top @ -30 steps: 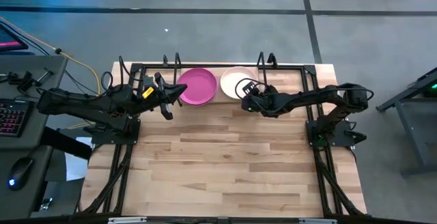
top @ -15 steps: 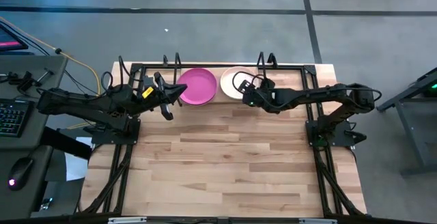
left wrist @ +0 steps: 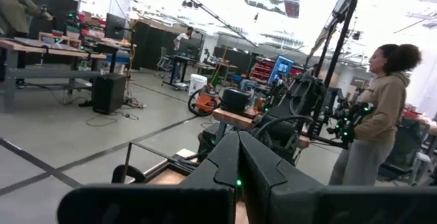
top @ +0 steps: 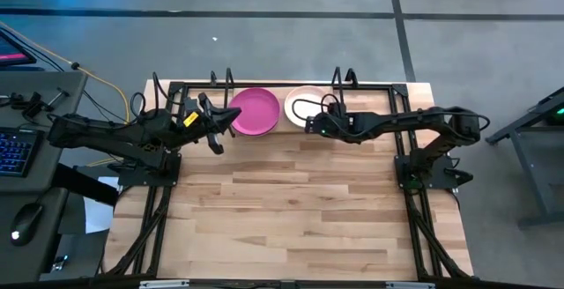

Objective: Place and stack plates onto a shelf
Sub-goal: Stack the light orange plate on the light blue plate on the shelf, then return to Home Position

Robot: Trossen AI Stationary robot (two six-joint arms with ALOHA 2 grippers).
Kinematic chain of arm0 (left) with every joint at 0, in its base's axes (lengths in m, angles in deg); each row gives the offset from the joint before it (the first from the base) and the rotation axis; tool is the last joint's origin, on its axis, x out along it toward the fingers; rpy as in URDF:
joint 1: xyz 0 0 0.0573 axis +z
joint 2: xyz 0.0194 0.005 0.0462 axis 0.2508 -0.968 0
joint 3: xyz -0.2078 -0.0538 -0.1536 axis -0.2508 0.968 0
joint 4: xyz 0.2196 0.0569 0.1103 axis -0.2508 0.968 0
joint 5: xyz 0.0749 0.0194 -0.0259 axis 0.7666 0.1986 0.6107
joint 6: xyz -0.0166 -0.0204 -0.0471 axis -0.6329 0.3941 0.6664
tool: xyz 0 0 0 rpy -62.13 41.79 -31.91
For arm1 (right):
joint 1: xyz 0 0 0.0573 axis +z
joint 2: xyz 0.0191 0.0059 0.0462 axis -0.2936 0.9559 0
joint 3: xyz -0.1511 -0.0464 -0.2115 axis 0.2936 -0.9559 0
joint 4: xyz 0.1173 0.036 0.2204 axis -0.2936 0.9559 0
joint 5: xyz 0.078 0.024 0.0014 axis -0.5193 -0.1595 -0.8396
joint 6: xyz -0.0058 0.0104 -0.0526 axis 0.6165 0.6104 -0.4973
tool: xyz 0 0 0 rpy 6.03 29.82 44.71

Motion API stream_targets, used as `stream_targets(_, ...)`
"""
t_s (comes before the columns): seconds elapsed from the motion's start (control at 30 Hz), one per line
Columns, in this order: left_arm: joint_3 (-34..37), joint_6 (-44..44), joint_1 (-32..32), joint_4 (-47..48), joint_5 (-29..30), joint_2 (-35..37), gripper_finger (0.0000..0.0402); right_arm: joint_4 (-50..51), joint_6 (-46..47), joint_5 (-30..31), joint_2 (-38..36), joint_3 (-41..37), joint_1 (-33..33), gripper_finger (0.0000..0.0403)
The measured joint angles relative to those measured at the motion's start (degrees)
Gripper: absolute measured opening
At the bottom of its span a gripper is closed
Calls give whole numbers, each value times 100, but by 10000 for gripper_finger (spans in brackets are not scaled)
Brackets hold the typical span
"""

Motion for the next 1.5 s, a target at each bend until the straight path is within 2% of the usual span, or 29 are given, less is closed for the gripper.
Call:
stream_targets(0.57, 0, 544, 0, -193, 225, 0, 0, -90, -1187, -445, 226, -2, -407, 0)
stream_targets(1.03, 0, 553, 0, -260, 227, 0, 0, -419, -1467, -292, 307, -5, -438, 0)
stream_targets(1.23, 0, 551, 0, -222, 173, 0, 0, -860, -2726, -433, -348, -9, -357, 0)
stream_targets(1.4, 0, 565, -2, 105, -111, -2, 0, -833, -4082, -1296, -1299, -5, -109, 0)
stream_targets(1.5, 0, 599, -2, 141, -461, -2, 0, -877, -4475, -1702, -1873, 0, 127, 0)
